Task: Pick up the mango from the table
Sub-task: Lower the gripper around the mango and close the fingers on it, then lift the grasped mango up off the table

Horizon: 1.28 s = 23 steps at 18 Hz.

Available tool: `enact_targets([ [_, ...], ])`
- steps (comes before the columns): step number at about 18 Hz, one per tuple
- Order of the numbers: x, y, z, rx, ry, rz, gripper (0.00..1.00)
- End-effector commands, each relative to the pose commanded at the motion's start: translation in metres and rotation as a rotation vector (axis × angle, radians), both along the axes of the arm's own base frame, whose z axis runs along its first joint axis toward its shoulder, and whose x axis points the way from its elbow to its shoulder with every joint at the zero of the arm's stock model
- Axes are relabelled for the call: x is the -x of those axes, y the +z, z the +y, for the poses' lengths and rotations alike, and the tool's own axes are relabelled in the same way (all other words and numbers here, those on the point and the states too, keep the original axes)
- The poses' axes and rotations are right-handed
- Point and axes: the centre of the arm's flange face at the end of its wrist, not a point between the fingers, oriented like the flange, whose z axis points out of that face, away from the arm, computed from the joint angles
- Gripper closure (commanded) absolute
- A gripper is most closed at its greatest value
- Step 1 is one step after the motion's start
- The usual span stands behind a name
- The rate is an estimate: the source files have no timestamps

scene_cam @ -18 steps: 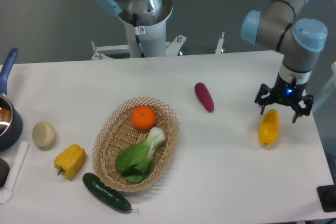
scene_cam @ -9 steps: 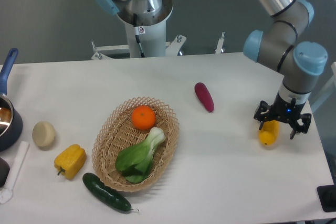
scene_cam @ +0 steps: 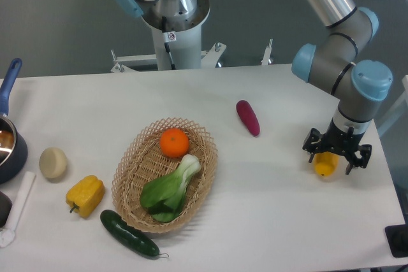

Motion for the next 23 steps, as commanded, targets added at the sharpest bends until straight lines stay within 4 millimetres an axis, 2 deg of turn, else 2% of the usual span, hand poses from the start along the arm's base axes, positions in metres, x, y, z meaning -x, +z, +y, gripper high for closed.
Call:
enact_targets([
  [2,-0.008,-0.007,-0.005,0.024,-0.004,-0.009,0.00],
  [8,-0.005,-0.005,-0.005,0.034,-0.002,0.002,0.01],
  [10,-0.005,-0.005,-0.005,0.034,-0.001,0.001,0.14],
  [12,-0.004,-0.004,-0.005,0.033,0.005,0.000,0.35],
  [13,-0.003,-0.001,-0.004,0.033,0.009,0.006,0.42],
  [14,-0.001,0.000,-0.003,0.030,0.013,0.008,0.46],
  [16,0.001,0.001,-0.002,0.028,0.039,0.006,0.60],
  [20,0.001,0.008,0.001,0.024,0.040,0.018,0.68],
  [21,0.001,0.015,0.002,0.018,0.048,0.026,0.68],
  [23,-0.002,0.044,0.002,0.000,0.050,0.063,0.68],
])
